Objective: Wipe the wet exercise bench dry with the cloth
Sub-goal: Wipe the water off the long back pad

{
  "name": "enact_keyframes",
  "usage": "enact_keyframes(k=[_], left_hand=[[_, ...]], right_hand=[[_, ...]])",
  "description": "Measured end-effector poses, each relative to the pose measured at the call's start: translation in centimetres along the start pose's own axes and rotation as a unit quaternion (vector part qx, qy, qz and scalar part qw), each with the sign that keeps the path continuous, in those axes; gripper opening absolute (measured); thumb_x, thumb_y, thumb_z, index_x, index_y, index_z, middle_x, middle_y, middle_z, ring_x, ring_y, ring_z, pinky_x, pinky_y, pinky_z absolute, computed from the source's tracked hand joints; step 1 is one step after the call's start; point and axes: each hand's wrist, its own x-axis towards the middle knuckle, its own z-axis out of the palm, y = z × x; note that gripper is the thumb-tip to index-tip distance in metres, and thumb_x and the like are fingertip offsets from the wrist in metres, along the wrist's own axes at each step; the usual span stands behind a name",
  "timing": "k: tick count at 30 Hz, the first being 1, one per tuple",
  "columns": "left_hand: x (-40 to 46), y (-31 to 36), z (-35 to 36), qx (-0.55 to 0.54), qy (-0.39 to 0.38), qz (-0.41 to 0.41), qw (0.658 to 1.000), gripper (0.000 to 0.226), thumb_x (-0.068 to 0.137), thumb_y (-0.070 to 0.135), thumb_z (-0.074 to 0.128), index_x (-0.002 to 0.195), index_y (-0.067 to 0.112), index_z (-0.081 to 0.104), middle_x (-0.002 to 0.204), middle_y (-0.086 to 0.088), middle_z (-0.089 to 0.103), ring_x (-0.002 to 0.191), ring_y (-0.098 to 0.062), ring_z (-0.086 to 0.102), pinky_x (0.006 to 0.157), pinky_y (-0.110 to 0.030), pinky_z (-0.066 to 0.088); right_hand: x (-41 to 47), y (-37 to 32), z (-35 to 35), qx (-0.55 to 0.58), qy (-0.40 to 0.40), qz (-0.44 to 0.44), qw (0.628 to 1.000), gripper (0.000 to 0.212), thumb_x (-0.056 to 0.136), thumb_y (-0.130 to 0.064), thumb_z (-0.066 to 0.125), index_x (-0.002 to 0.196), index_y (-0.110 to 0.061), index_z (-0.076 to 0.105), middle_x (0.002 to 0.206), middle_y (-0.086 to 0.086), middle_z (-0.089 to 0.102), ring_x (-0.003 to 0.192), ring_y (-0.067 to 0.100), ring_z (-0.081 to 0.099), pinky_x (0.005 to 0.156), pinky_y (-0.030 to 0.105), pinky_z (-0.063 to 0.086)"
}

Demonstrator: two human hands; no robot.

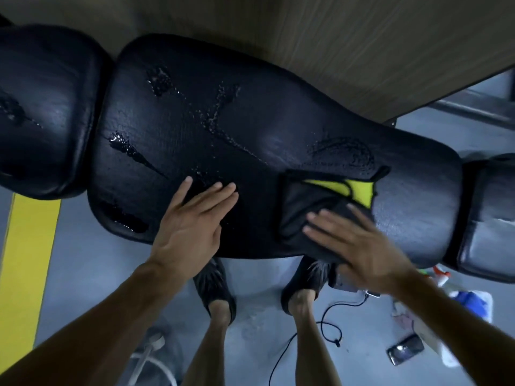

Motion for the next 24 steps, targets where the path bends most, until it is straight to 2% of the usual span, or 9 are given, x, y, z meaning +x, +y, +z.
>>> enact_keyframes(k=[1,2,4,9,11,15,17,21,24], left_hand=[[0.1,0.0,0.0,-0.005,0.000,0.000,1.000,0.060,0.080,0.004,0.052,0.139,0.015,0.056,0.149,0.005,0.049,0.135,-0.014,0.050,0.117,-0.056,0.024],[0.1,0.0,0.0,-0.009,0.001,-0.002,1.000,0.062,0.078,0.002,0.056,0.139,0.015,0.056,0.149,0.005,0.050,0.135,-0.014,0.050,0.118,-0.056,0.024],[0.2,0.1,0.0,-0.017,0.004,-0.010,1.000,0.064,0.076,0.000,0.060,0.138,0.016,0.057,0.147,0.005,0.052,0.134,-0.014,0.051,0.117,-0.056,0.025],[0.5,0.2,-0.1,-0.028,0.016,-0.020,0.999,0.062,0.074,-0.005,0.063,0.132,0.016,0.062,0.143,0.005,0.055,0.131,-0.014,0.054,0.116,-0.057,0.027],[0.7,0.0,-0.1,-0.029,0.009,-0.018,0.999,0.061,0.075,-0.005,0.061,0.132,0.016,0.063,0.143,0.006,0.055,0.131,-0.013,0.053,0.116,-0.057,0.027],[0.6,0.0,-0.4,-0.023,-0.017,-0.026,0.999,0.057,0.082,0.009,0.038,0.134,0.018,0.061,0.145,0.007,0.053,0.134,-0.011,0.050,0.117,-0.056,0.025],[0.7,0.0,-0.5,-0.032,-0.025,-0.036,0.998,0.058,0.084,0.012,0.033,0.135,0.020,0.061,0.145,0.009,0.052,0.135,-0.009,0.049,0.119,-0.054,0.023],[0.6,0.1,-0.3,-0.044,-0.022,-0.046,0.998,0.058,0.083,0.012,0.034,0.134,0.021,0.061,0.144,0.011,0.052,0.135,-0.007,0.048,0.119,-0.053,0.022],[0.5,0.1,-0.1,-0.056,-0.005,-0.051,0.997,0.058,0.084,0.011,0.034,0.134,0.021,0.061,0.143,0.011,0.053,0.135,-0.007,0.048,0.118,-0.053,0.023]], right_hand=[[-0.4,2.8,-0.7,0.008,-0.006,0.062,0.998,0.122,0.046,-0.027,0.045,0.163,-0.035,0.012,0.172,-0.010,0.008,0.158,0.015,0.009,0.122,0.064,0.018],[-0.9,4.3,-1.4,0.049,0.006,0.095,0.994,0.094,0.076,-0.032,0.050,0.163,-0.036,0.012,0.172,-0.009,0.009,0.158,0.016,0.010,0.120,0.066,0.020],[0.4,5.3,-1.7,0.110,0.125,0.246,0.955,0.086,0.080,-0.036,0.043,0.162,-0.031,0.020,0.171,-0.004,0.014,0.158,0.017,0.010,0.121,0.066,0.017],[14.1,-1.2,-3.1,0.198,0.271,0.582,0.741,0.086,0.078,-0.045,0.026,0.162,-0.024,0.023,0.171,0.001,0.016,0.157,0.020,0.014,0.123,0.062,0.007],[17.7,-4.4,-4.2,0.180,0.257,0.523,0.792,0.084,0.081,-0.043,0.029,0.163,-0.024,0.020,0.171,0.001,0.012,0.158,0.020,0.011,0.124,0.060,0.003],[13.9,-3.5,-4.0,0.092,0.162,0.161,0.969,0.083,0.083,-0.034,0.043,0.162,-0.024,0.023,0.171,-0.002,0.013,0.158,0.015,0.007,0.125,0.058,0.008],[9.5,1.3,-4.2,0.077,0.137,0.090,0.984,0.087,0.077,-0.031,0.049,0.161,-0.025,0.028,0.170,-0.005,0.018,0.157,0.012,0.012,0.124,0.058,0.015],[2.1,7.4,-3.8,0.121,0.123,0.272,0.947,0.086,0.081,-0.032,0.050,0.162,-0.025,0.022,0.171,-0.004,0.013,0.158,0.013,0.009,0.122,0.063,0.017],[0.9,8.7,-3.9,0.031,0.083,0.282,0.955,0.085,0.085,-0.056,0.045,0.162,-0.025,0.024,0.171,0.001,0.017,0.157,0.020,0.015,0.122,0.066,0.013]])
